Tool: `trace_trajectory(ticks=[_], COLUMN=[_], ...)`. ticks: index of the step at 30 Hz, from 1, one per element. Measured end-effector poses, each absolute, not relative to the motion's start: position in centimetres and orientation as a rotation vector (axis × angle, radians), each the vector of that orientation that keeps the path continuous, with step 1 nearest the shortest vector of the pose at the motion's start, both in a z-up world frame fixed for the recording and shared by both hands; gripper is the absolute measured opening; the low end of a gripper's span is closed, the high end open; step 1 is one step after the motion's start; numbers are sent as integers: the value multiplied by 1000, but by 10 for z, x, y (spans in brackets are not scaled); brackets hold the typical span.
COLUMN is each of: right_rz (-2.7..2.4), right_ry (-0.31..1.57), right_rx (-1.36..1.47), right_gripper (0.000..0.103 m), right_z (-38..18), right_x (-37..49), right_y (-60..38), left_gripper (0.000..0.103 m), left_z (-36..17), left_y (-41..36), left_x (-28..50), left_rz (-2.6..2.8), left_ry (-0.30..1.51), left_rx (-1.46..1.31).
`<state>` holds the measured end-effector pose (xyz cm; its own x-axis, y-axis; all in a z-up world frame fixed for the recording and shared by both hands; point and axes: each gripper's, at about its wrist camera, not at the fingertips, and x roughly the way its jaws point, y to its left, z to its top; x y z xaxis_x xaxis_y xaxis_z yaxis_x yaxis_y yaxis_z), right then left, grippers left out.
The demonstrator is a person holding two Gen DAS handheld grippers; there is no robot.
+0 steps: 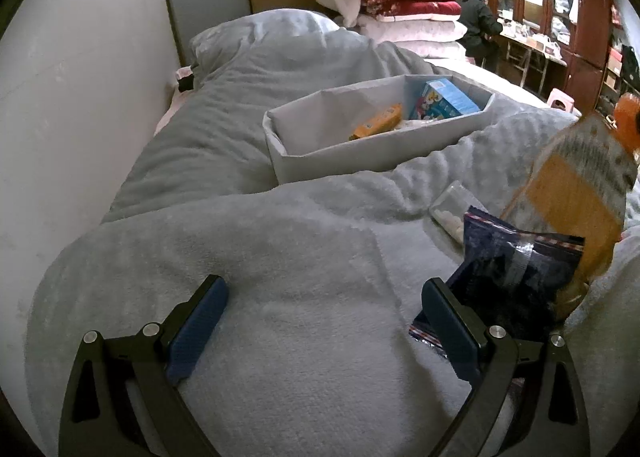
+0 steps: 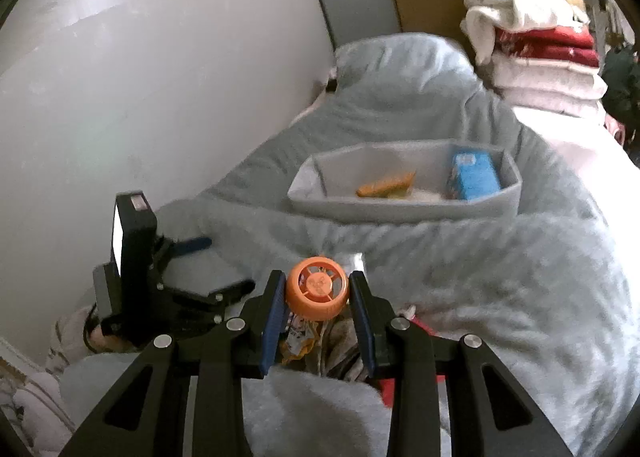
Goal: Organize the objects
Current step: 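Grasp the orange-capped pouch in the pile with the right gripper and lift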
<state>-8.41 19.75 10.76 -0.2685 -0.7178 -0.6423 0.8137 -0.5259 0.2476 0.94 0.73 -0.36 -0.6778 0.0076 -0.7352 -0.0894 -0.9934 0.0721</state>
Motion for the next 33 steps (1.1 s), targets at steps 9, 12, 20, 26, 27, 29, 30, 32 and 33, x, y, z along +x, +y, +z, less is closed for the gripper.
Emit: trace_trajectory(ticks=[9, 12, 20, 26, 27, 29, 30, 32, 33], right_rz=[-1916, -1921, -1879, -1813, -1811, -1812, -1818, -1827, -1830], right_ry=[206, 198, 342, 376, 377, 377, 377, 377, 381], right_rx=[916, 905, 1042, 1010, 1021, 1049, 1046, 1043, 1041], right_gripper=[31, 31, 28, 27, 27, 27, 27, 27, 27], right_z=[86, 86, 63, 52, 52, 52, 52, 52, 52], right_x=[-84, -82, -86, -75, -76, -79, -80, -82, -82], right_y=[190, 192, 179, 165, 167, 169, 169, 169, 169], left_gripper=[96, 96, 96, 96, 96, 96, 96, 94, 92], left_z=[-4, -4, -6, -7, -7, -7, -7, -5, -3], left_y=[11, 11, 14, 17, 16, 17, 16, 18, 20], left_x=[7, 7, 6, 5, 5, 6, 6, 9, 12], left_rz=[2829, 2829, 2830, 2831, 2831, 2833, 2835, 2843, 2837], left_ry=[188, 191, 226, 242, 244, 248, 249, 249, 225], left_rx=[-1254, -1257, -1282, -1290, -1291, -1291, -1289, -1279, -1269])
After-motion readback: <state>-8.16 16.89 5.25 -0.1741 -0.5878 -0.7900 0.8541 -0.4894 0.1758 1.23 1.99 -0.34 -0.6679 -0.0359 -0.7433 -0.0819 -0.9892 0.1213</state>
